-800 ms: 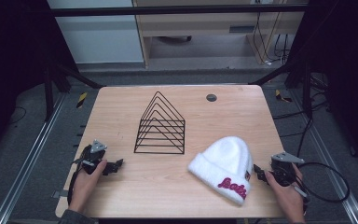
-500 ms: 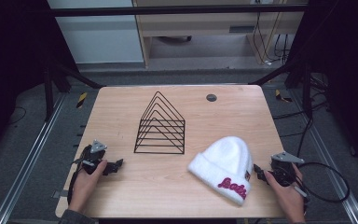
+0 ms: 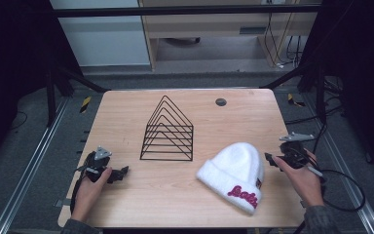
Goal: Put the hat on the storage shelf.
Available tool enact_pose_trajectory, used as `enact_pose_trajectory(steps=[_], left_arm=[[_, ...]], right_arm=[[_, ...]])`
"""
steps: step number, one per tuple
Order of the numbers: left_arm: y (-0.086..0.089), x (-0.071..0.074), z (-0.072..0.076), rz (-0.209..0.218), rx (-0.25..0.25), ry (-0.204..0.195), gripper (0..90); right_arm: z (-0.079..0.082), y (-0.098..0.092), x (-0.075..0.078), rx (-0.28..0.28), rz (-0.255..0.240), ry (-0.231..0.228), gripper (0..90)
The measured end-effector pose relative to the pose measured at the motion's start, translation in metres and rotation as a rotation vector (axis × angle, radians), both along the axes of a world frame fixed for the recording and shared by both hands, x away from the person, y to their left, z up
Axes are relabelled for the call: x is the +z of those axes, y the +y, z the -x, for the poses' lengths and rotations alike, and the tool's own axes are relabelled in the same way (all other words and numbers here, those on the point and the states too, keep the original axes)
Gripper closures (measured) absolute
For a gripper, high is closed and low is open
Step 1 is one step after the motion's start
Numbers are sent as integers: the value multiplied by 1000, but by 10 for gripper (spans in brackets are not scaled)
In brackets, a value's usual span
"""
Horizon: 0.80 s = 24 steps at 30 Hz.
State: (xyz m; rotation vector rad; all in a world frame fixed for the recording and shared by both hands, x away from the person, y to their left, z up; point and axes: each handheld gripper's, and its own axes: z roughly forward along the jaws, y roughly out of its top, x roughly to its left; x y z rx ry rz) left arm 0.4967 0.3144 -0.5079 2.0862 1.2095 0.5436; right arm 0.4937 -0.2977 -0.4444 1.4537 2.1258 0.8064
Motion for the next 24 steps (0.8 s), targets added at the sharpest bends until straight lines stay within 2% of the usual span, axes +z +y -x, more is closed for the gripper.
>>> enact_pose_trajectory(steps=[5,7,9,11,15,24], left_arm=[[0,0,0,-1,-1,0,8],[0,0,0,-1,-1,0,8],[0,0,0,1,0,-1,8],[0,0,1,4,2,0,8],[0,0,1,4,1,0,8],[0,0,1,3,1,1,8]], right_arm=[[-20,24,0,71,-21,51,365],[-27,32,-2,91,-14,57,375],[-32,39,-5,104,-44,72,382],[-37,44,-9,105,-26,82,396],[-45,48,-21,97,-19,119,422],[-47,48,-34,97,-26,163,495]])
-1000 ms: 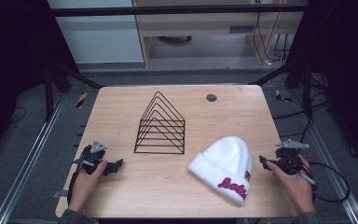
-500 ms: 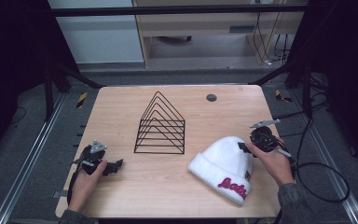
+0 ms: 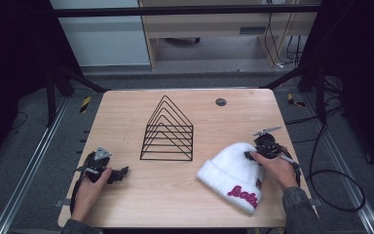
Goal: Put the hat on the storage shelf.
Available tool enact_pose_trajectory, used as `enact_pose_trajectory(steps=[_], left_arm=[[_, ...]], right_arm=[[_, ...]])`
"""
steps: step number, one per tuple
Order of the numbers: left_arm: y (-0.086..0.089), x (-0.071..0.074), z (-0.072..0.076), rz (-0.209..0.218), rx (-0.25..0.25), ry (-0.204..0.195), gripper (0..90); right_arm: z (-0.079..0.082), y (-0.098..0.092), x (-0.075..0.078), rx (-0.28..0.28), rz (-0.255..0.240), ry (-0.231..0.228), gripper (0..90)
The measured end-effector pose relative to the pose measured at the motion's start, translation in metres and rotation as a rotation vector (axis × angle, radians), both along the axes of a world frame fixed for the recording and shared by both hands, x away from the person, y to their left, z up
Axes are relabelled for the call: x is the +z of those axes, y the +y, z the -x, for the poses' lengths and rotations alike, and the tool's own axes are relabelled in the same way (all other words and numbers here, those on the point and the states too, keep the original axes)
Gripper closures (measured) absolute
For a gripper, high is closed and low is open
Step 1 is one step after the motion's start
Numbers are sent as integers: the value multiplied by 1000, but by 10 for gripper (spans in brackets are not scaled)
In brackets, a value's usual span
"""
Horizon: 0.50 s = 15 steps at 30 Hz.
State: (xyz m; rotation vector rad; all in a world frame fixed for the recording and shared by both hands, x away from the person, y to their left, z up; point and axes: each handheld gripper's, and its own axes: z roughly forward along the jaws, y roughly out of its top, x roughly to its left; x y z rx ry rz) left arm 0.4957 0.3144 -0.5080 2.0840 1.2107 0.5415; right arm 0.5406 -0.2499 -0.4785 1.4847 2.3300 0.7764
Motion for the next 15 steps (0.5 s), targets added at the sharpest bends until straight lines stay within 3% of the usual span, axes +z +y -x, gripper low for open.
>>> enact_pose_trajectory(steps=[10,15], left_arm=[[0,0,0,0,0,0,7],[0,0,0,0,0,0,8]], right_arm=[[1,2,-2,44,-14,21,703],[3,5,-1,61,2,6,787]])
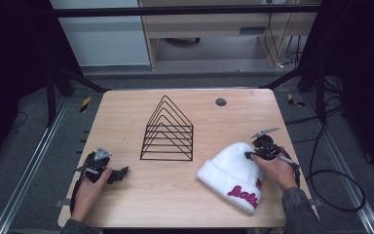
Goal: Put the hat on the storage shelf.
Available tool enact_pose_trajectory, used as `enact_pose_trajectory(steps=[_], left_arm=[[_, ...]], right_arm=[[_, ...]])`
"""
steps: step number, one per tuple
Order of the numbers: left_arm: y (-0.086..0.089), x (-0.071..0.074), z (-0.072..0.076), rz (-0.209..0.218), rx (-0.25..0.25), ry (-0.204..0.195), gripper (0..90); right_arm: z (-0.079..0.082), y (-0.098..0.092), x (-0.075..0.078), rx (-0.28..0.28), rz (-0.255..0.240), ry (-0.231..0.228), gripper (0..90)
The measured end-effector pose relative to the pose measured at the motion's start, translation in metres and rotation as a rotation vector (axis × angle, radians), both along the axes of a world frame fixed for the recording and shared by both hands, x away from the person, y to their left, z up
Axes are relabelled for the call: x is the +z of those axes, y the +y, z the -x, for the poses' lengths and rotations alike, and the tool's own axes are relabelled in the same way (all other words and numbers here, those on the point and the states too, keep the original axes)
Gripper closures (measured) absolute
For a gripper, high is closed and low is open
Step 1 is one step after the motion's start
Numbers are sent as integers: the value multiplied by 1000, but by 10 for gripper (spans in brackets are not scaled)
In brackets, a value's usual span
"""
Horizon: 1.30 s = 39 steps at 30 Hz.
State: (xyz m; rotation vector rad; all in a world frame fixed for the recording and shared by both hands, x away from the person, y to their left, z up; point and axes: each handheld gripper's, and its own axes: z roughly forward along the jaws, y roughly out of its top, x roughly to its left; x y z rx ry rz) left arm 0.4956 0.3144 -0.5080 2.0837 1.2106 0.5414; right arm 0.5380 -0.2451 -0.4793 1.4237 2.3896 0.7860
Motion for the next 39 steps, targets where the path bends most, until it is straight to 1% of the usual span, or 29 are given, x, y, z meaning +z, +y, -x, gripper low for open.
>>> enact_pose_trajectory(steps=[1,2,3,4,5,7,9,11,13,15,18,19,20,21,22,23,25,27,28,29,30,34,38,39], left_arm=[[0,0,0,0,0,0,8],[0,0,0,0,-1,0,8],[0,0,0,0,-1,0,8],[0,0,0,0,0,1,8],[0,0,0,-1,0,0,7],[0,0,0,-3,2,-1,6],[-1,1,1,-12,6,-15,9],[-2,2,1,-16,1,-21,35],[-4,6,3,-6,-20,-35,63],[-7,10,4,-4,-31,-46,57],[-12,20,7,6,-57,-71,54],[-13,24,8,14,-66,-80,52],[-15,28,9,11,-72,-86,50],[-17,32,11,13,-77,-84,47],[-19,36,12,24,-80,-82,39],[-21,41,13,30,-89,-86,33],[-23,47,15,23,-100,-97,32],[-27,55,17,-4,-128,-114,33],[-28,57,18,-6,-136,-121,33],[-29,61,19,7,-142,-132,33],[-30,65,20,33,-153,-133,33],[-31,79,23,84,-184,-137,40],[-33,97,26,108,-218,-152,40],[-34,102,26,120,-223,-157,39]], right_arm=[[2,1,2,5,7,-14,794],[5,2,6,11,9,-37,799],[12,4,14,25,16,-85,806],[12,4,14,25,16,-85,806],[15,5,19,32,15,-115,810],[24,8,30,45,13,-159,818],[31,10,40,56,3,-193,823],[37,13,48,68,-1,-218,824],[45,18,58,91,-17,-242,825],[51,23,66,117,-26,-266,826],[58,31,77,152,-33,-294,828],[62,33,82,165,-40,-305,828],[65,36,87,175,-49,-317,829],[68,38,92,187,-58,-329,829],[72,41,97,200,-66,-340,829],[76,43,103,213,-68,-353,829],[82,48,113,241,-77,-371,830],[89,53,124,266,-89,-386,830],[91,55,129,279,-94,-392,830],[92,56,132,287,-96,-399,830],[94,58,136,297,-100,-406,830],[95,63,149,333,-111,-431,830],[91,60,162,351,-138,-465,831],[90,58,167,350,-153,-478,831]])
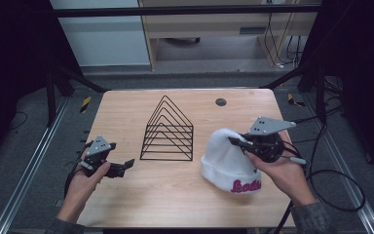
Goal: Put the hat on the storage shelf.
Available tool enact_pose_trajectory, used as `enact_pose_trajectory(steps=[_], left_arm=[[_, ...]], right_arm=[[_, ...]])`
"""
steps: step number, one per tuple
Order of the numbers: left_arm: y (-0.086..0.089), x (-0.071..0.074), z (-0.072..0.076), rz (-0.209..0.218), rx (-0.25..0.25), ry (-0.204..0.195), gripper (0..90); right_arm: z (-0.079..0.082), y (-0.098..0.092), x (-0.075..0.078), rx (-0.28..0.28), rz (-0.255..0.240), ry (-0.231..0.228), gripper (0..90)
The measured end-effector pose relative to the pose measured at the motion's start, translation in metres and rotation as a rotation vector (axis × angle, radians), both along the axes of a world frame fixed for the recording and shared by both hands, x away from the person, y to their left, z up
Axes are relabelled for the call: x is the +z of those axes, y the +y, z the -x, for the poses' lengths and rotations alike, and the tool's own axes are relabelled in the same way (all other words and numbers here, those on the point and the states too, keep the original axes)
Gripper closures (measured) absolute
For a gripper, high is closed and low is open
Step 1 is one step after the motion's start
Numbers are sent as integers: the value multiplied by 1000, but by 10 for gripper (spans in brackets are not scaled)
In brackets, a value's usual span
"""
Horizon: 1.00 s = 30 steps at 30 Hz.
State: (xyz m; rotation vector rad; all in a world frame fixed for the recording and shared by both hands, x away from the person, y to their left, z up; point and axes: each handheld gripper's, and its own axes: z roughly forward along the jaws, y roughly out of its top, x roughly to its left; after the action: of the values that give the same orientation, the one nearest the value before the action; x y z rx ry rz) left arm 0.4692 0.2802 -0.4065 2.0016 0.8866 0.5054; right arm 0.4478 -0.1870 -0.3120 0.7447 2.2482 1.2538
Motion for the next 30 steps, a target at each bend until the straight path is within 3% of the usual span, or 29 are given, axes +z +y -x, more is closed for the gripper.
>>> enact_pose_trajectory(steps=[8,14,20,26,30], left_arm=[[-14,34,-6,3,-27,-52,33],[-28,52,-10,49,-68,-66,42],[-46,71,-14,32,-104,-87,81],[-62,82,-21,2,-125,-98,151],[-72,83,-25,14,-153,-84,163]], right_arm=[[-16,-1,39,4,-49,-49,831],[-28,5,67,-14,-72,-92,831],[-35,13,88,-20,-111,-132,831],[-41,22,106,-26,-146,-151,831],[-44,26,113,-25,-163,-154,830]])
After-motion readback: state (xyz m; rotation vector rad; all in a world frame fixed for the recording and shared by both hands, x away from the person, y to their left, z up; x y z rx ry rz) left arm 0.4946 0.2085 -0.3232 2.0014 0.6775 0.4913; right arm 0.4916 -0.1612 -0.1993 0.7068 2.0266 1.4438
